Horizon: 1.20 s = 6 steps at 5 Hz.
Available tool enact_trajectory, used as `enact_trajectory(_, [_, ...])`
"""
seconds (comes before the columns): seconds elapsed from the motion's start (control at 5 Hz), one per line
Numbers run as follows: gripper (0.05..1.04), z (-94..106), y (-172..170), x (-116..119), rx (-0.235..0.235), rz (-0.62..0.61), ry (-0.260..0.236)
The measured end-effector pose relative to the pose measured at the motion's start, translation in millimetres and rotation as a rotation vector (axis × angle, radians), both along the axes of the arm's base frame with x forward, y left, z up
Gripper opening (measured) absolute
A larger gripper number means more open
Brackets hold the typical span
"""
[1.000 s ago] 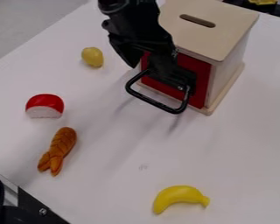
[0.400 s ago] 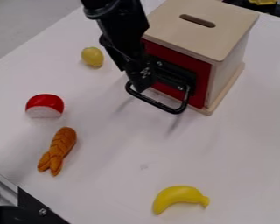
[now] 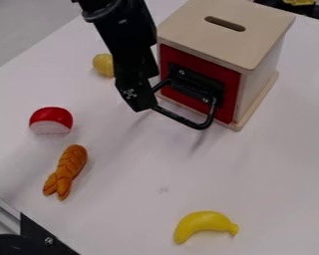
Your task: Open the drawer
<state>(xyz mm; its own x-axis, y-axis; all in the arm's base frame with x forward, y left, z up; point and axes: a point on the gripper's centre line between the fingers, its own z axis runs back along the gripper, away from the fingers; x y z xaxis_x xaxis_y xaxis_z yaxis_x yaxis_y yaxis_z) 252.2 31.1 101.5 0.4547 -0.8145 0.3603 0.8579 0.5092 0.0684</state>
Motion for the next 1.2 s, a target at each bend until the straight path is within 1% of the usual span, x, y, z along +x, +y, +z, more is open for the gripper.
enact_trajectory(0.2, [0.998, -7.5, -1, 0, 0.074, -0.186, -0.062])
enact_trajectory(0.4, [0.998, -20.5, -9, -3, 0.16, -0.265, -0.099])
enact_trajectory(0.6, [0.998, -29.6, -14, 0, 0.275, -0.273, -0.153])
enact_trajectory(0.8, [0.998, -37.3, -17, 6, 0.298, -0.277, -0.148])
enact_trajectory(1.0, [0.998, -38.2, -20, 16, 0.307, -0.279, -0.142])
enact_trajectory(1.2, [0.998, -45.5, -23, 25, 0.332, -0.278, -0.107])
